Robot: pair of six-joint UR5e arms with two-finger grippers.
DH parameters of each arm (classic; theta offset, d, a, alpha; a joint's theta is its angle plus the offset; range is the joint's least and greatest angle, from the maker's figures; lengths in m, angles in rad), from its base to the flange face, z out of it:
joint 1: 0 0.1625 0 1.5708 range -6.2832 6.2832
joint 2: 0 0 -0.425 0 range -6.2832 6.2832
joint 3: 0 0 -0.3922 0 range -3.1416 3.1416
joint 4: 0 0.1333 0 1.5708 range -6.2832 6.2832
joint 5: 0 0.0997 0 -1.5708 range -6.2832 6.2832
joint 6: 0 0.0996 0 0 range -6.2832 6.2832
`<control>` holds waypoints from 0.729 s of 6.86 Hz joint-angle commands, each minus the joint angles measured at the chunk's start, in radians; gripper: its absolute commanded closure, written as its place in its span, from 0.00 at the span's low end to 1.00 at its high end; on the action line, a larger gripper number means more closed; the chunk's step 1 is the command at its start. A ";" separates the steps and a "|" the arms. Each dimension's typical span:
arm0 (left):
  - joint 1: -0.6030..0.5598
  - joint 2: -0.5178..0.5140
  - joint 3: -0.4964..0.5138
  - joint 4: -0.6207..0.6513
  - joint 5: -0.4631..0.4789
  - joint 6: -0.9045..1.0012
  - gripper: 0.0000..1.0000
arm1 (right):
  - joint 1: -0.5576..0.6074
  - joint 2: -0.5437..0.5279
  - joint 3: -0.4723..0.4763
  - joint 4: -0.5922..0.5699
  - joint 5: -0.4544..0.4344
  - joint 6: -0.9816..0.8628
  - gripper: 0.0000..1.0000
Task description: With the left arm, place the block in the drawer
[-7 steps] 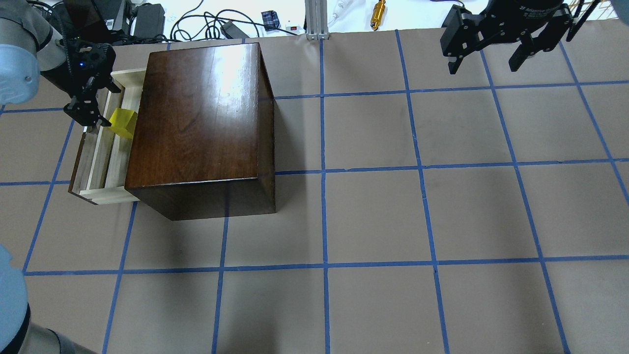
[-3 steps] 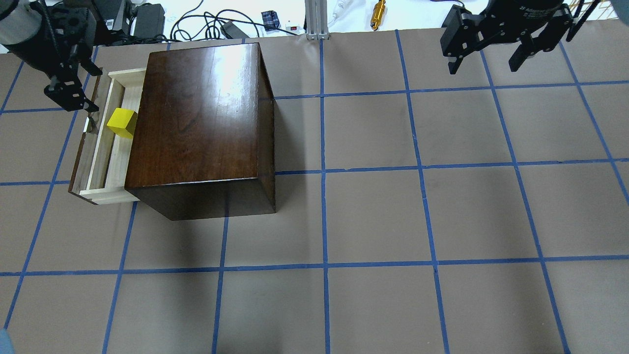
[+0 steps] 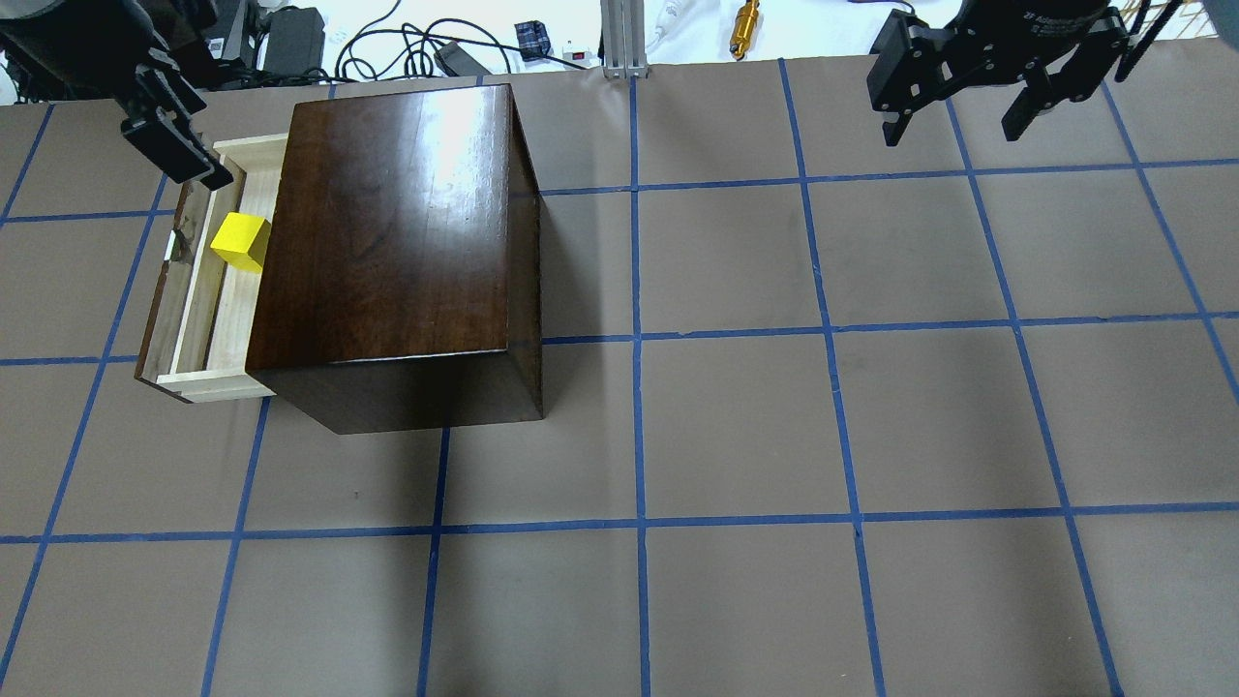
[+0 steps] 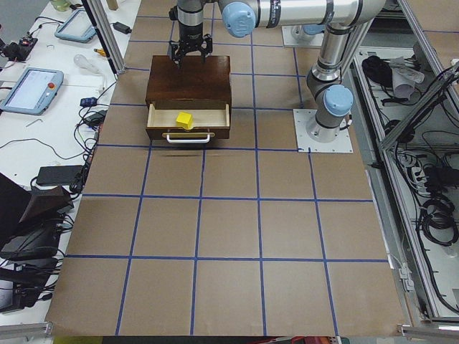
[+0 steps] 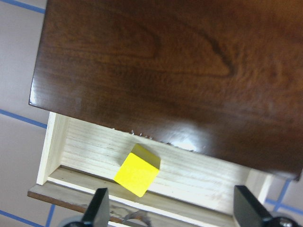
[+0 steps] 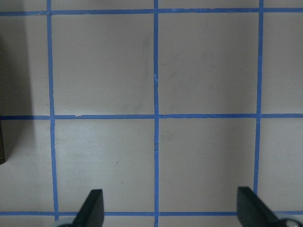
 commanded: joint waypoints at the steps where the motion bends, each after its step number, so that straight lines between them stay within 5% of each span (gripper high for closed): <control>1: -0.035 0.023 0.002 -0.003 -0.011 -0.285 0.04 | 0.000 -0.001 0.000 0.000 0.000 0.000 0.00; 5: -0.038 0.000 -0.004 0.006 -0.002 -0.768 0.00 | 0.000 0.000 0.000 0.000 -0.002 0.000 0.00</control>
